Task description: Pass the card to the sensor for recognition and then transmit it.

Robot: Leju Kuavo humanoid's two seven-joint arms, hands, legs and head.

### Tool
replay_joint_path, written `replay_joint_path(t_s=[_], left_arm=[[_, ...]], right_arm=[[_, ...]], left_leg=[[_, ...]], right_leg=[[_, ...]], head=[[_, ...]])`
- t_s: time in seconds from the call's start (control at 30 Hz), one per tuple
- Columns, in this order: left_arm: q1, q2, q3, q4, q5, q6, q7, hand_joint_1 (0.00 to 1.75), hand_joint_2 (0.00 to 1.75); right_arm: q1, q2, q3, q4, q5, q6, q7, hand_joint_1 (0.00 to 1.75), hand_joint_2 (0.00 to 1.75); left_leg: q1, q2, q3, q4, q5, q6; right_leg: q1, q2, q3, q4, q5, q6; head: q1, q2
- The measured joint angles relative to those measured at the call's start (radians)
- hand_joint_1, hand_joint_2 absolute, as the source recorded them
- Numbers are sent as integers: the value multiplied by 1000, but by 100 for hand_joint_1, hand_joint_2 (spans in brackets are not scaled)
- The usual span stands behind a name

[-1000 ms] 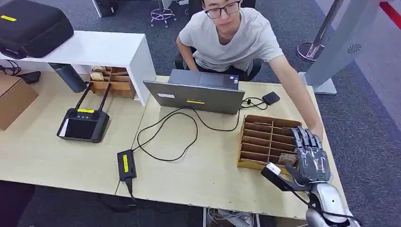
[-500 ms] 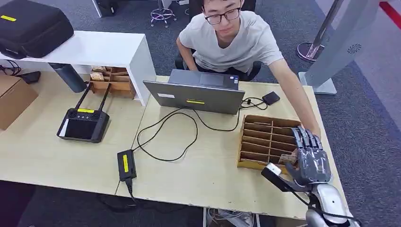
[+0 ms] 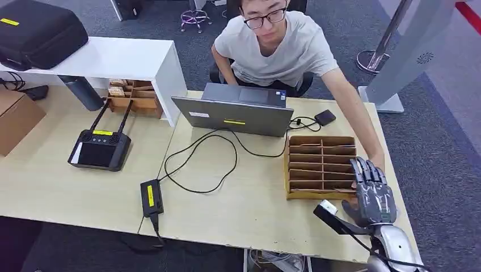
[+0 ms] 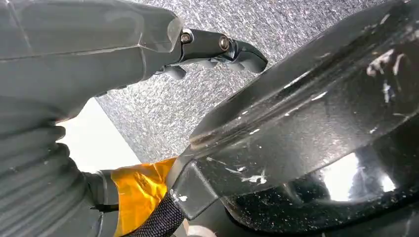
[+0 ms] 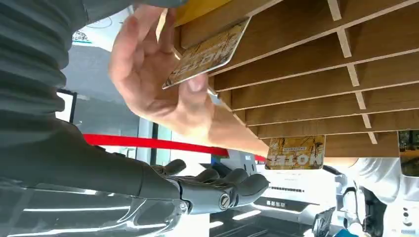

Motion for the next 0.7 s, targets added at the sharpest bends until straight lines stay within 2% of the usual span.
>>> replay_joint_path(t_s=[0.37, 0.4, 0.43, 0.47, 0.7], left_arm=[[0, 0, 0, 0, 0, 0, 0, 0, 175], [0, 0, 0, 0, 0, 0, 0, 0, 175], [0, 0, 0, 0, 0, 0, 0, 0, 175], [0, 0, 0, 0, 0, 0, 0, 0, 175], [0, 0, 0, 0, 0, 0, 0, 0, 175]], right_arm=[[1, 0, -5, 0, 0, 0, -2, 0, 175], [1, 0, -5, 0, 0, 0, -2, 157, 175], [1, 0, -6, 0, 0, 0, -2, 157, 175], [1, 0, -6, 0, 0, 0, -2, 175, 175], [1, 0, -7, 0, -2, 3, -3, 175, 175]], left_leg=[[0, 0, 0, 0, 0, 0], [0, 0, 0, 0, 0, 0], [0, 0, 0, 0, 0, 0], [0, 0, 0, 0, 0, 0], [0, 0, 0, 0, 0, 0]], right_leg=[[0, 0, 0, 0, 0, 0], [0, 0, 0, 0, 0, 0], [0, 0, 0, 0, 0, 0], [0, 0, 0, 0, 0, 0], [0, 0, 0, 0, 0, 0]], head=[[0, 0], [0, 0], [0, 0], [0, 0], [0, 0]])
